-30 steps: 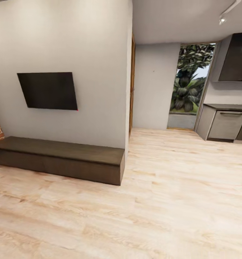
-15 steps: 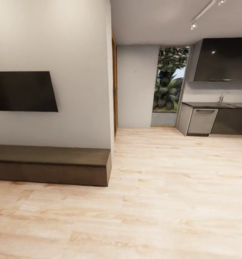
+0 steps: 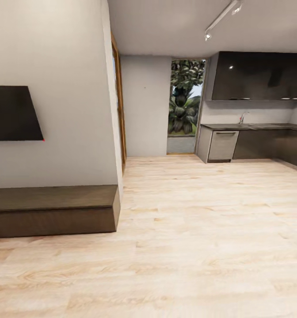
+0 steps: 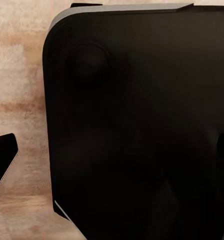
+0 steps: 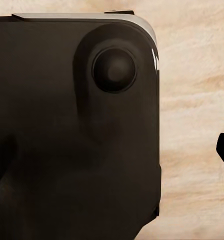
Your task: In the kitchen, take the popcorn bag from the countertop, put it into the microwave, and heat it until the popcorn is cooked so the cooked popcorn ends up inside the bag.
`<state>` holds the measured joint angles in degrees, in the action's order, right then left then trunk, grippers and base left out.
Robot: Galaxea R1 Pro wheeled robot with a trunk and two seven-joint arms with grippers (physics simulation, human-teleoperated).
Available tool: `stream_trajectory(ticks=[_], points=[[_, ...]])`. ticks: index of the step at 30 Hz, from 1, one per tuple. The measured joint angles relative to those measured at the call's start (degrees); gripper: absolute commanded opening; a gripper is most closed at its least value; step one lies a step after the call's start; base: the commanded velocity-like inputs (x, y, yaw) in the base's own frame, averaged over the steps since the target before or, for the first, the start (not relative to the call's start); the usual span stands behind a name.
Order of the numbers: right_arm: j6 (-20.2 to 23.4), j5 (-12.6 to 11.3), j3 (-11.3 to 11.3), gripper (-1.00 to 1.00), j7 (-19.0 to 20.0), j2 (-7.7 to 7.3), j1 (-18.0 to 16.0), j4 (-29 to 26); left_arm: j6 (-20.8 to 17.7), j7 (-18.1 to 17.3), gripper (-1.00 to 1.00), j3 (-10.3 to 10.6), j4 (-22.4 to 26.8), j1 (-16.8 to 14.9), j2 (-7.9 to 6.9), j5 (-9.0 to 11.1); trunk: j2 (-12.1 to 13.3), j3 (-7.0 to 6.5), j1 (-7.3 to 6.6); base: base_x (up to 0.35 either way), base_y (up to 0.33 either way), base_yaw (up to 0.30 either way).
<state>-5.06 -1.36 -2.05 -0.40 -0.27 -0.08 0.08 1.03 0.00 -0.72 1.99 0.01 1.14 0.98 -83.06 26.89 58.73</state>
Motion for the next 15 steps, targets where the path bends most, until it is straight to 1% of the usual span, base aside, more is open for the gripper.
stream_trajectory(ticks=[15], points=[[0.0, 0.0, 0.0, 1.00, 0.0, 0.00, 0.0, 0.0, 0.0, 0.0, 1.00, 0.0, 0.0, 0.0, 0.00, 0.0, 0.0, 0.00, 0.00, 0.000, 0.000, -0.289]])
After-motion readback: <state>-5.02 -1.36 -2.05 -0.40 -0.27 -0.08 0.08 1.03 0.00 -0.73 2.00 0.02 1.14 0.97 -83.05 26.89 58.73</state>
